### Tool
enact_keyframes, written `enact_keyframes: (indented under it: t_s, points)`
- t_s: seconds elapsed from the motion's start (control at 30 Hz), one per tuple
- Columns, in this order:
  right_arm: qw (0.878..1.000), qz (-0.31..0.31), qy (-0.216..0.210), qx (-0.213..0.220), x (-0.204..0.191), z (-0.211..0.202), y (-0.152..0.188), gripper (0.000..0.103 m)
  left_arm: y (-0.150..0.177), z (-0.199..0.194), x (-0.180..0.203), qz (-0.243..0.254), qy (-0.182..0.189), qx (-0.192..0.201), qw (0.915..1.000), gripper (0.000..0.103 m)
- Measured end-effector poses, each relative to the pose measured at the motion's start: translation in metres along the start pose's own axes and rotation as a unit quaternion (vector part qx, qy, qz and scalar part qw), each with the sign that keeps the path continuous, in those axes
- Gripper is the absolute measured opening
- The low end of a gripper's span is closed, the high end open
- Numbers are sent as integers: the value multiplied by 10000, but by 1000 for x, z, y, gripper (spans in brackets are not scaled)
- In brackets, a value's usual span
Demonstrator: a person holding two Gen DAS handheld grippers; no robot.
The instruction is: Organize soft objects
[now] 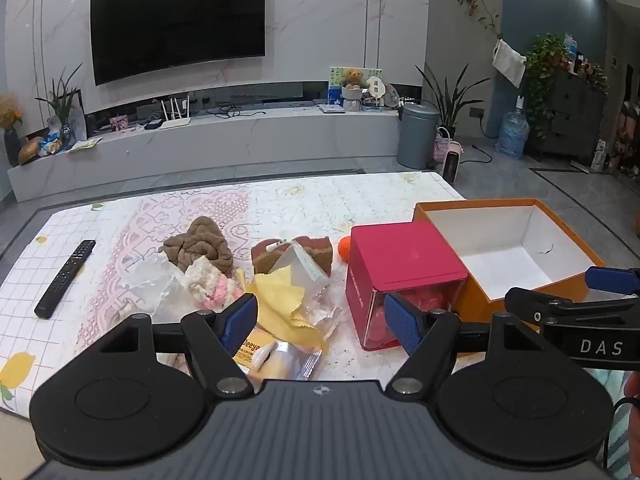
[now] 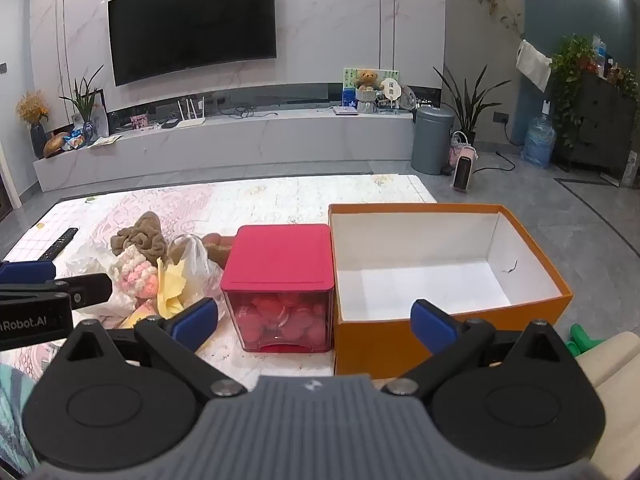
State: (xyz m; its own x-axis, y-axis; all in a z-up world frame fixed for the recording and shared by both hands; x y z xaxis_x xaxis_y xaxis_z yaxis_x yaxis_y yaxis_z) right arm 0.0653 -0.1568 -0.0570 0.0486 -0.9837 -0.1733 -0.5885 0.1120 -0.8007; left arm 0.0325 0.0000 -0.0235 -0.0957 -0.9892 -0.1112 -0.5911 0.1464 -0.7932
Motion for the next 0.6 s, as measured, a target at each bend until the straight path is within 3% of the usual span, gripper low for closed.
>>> enact_keyframes:
  t_s: [0.6]
  points:
    - [9999, -52, -71, -118, -5, 0, 2, 100, 7, -3, -3, -6, -59, -37, 10000, 85]
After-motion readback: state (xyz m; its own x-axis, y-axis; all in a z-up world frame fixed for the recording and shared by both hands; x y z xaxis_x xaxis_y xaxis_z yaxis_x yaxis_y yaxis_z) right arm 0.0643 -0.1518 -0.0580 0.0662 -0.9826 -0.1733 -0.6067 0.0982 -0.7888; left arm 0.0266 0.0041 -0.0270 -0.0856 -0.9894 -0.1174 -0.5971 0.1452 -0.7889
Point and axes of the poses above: each gripper's, at about its wrist camera, not at the fingertips, and z roughly the way its jaws point, x to its right, y to its underside, the point moved 4 cm from there along z, roughly the way its jaws point, and after that the axes turned 9 degrees about z, right-handed, at the moved point
